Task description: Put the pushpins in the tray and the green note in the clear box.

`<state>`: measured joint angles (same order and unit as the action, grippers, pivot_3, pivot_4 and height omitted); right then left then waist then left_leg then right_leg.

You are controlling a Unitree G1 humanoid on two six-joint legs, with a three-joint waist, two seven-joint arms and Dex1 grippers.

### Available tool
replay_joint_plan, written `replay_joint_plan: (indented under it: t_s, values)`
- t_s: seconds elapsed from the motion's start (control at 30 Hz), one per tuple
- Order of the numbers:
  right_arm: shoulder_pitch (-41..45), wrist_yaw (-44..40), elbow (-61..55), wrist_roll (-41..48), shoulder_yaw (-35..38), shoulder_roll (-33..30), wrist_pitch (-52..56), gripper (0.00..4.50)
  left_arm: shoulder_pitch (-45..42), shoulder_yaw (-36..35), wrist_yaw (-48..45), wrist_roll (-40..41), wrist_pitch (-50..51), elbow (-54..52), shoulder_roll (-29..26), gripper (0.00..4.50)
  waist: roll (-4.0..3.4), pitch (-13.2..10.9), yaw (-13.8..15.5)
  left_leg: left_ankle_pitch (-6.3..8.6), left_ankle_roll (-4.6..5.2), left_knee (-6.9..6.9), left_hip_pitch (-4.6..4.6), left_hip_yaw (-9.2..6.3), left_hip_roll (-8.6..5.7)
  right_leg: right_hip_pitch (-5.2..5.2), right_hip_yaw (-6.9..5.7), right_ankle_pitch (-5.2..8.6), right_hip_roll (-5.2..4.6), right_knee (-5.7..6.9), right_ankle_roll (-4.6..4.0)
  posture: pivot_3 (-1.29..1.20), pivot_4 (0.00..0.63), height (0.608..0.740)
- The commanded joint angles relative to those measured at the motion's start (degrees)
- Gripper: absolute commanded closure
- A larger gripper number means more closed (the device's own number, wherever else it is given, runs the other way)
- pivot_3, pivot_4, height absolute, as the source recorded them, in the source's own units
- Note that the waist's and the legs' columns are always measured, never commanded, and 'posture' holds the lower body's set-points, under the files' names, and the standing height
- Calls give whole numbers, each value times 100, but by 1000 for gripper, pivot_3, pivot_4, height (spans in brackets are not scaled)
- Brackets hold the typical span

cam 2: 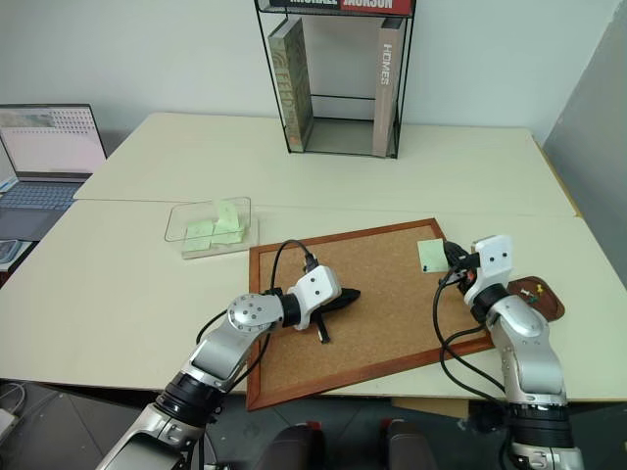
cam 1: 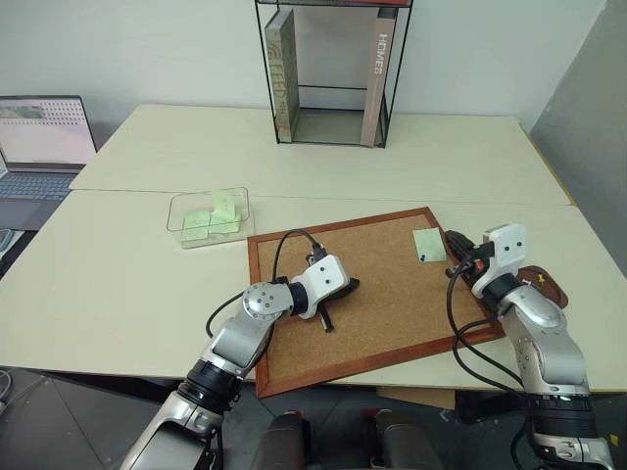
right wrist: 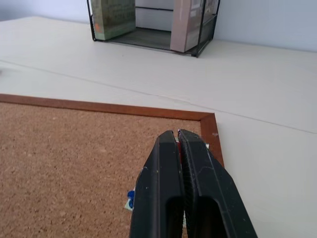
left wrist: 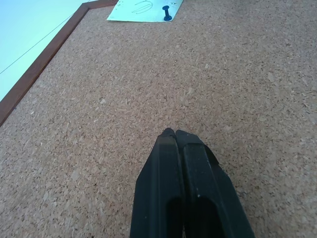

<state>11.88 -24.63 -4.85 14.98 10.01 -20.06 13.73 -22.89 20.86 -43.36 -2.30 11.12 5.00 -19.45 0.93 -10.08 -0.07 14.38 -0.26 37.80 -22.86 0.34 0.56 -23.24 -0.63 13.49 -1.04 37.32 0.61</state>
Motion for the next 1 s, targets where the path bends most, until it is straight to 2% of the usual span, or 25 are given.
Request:
replay_joint_plan:
  t_s: [0.03,0.17,0.37,0.77,1.0]
  values:
    - [34,217,-289,236,462,-131,157,4465,166,238,-114,-158,219,228,-38,4500,0,0,1,0,0,0,0,0,0,0,0,0,0,-1,0,0,150,740]
    - [-207,306,-281,389,892,-318,370,4465,167,236,-115,-160,207,230,-45,4500,0,0,12,0,0,0,-2,1,-1,1,1,0,0,-3,0,0,150,740]
    - [-524,756,109,5,1374,-622,248,4465,129,263,-141,-165,141,280,-24,4500,-5,3,7,1,1,-2,-1,2,0,2,1,0,0,-7,0,0,150,740]
    - [-1144,1043,33,-330,1399,-774,632,4465,104,289,-139,-211,50,362,-6,4500,-32,23,4,1,1,-2,-1,3,-2,3,3,0,0,-9,1,0,150,740]
    - [-1133,1108,-45,-317,1415,-764,794,3053,89,295,-145,-222,32,388,4,4500,-45,39,1,1,1,-1,-1,3,-2,3,2,-1,1,-11,1,0,150,740]
